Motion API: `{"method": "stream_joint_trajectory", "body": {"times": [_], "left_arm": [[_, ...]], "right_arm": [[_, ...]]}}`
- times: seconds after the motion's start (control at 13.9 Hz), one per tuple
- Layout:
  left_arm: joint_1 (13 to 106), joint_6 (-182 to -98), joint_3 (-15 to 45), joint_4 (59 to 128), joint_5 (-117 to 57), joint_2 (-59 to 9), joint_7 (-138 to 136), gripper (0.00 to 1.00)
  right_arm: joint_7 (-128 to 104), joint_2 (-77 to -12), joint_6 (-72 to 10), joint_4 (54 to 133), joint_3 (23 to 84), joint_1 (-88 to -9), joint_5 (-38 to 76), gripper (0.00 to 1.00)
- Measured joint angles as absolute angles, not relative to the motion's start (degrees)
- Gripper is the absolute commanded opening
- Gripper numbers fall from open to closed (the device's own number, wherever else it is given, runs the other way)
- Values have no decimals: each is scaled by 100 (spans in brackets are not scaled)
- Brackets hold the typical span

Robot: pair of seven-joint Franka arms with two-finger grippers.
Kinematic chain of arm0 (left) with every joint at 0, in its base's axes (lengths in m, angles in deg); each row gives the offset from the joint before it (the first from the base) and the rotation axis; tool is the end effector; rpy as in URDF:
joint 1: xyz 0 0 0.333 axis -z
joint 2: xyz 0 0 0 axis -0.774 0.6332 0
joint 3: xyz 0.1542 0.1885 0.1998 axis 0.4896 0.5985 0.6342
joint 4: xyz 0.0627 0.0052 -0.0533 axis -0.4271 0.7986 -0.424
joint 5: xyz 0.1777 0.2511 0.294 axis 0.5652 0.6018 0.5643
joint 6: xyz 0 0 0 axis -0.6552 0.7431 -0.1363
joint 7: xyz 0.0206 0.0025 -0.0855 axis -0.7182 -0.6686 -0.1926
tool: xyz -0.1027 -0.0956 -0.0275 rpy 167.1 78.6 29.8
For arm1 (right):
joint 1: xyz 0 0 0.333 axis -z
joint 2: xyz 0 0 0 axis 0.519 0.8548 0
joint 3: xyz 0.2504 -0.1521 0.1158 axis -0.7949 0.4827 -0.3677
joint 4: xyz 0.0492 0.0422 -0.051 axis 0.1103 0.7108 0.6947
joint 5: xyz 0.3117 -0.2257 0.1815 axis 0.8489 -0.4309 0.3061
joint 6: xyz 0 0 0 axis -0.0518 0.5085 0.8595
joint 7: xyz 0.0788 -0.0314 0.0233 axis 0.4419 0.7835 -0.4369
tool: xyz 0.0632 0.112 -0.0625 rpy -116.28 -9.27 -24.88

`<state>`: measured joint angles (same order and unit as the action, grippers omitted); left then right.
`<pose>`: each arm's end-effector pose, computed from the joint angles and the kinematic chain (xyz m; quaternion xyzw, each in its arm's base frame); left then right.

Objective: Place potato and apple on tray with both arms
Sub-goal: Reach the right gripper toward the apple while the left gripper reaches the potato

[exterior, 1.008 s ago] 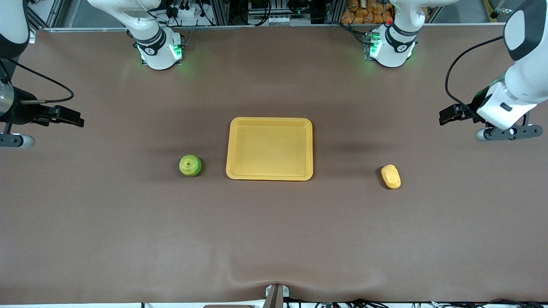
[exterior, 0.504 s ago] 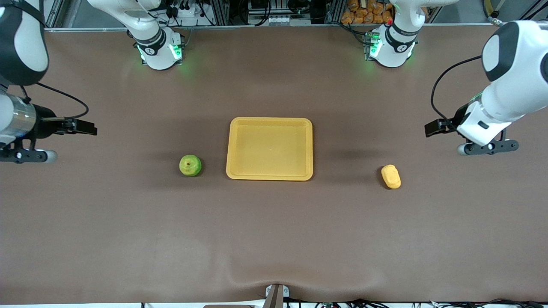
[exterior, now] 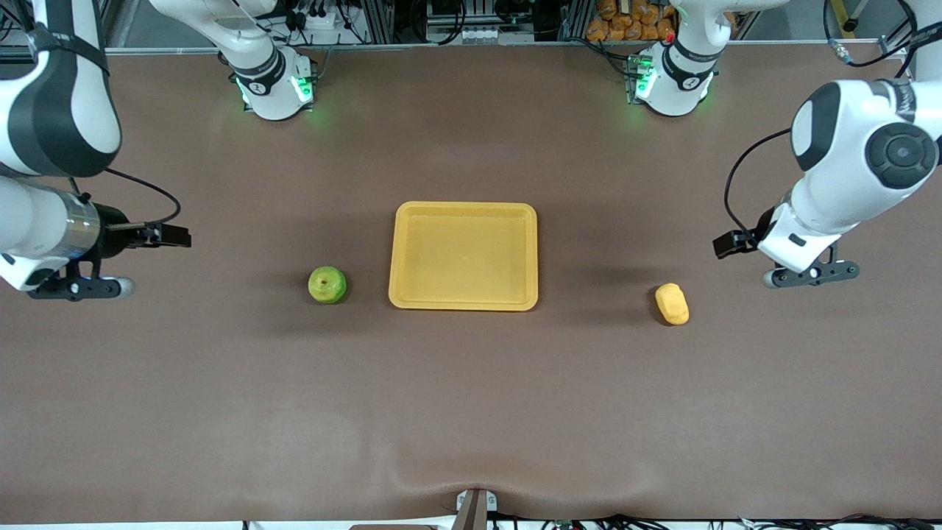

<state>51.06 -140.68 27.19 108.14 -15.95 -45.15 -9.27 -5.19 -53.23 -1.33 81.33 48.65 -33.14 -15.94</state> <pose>0.5954 -0.0581 0.3588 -0.9979 -0.0496 0.0132 0.0398 0.6317 0.0219 0.4468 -0.9898 0.0018 0.1418 0.0104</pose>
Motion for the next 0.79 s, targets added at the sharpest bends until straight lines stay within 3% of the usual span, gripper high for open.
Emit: {"method": "stream_joint_trajectory", "body": {"times": [0.29, 0.79], "left_arm": [[5106, -14632, 2713, 11060, -1594, -4289, -1007, 100], [5108, -15455, 2662, 11266, -1594, -3664, -1495, 100]], "right_arm": [[-69, -5139, -171, 8132, 4865, -3337, -946, 100], [100, -4898, -453, 8133, 4859, -3728, -891, 100]]}}
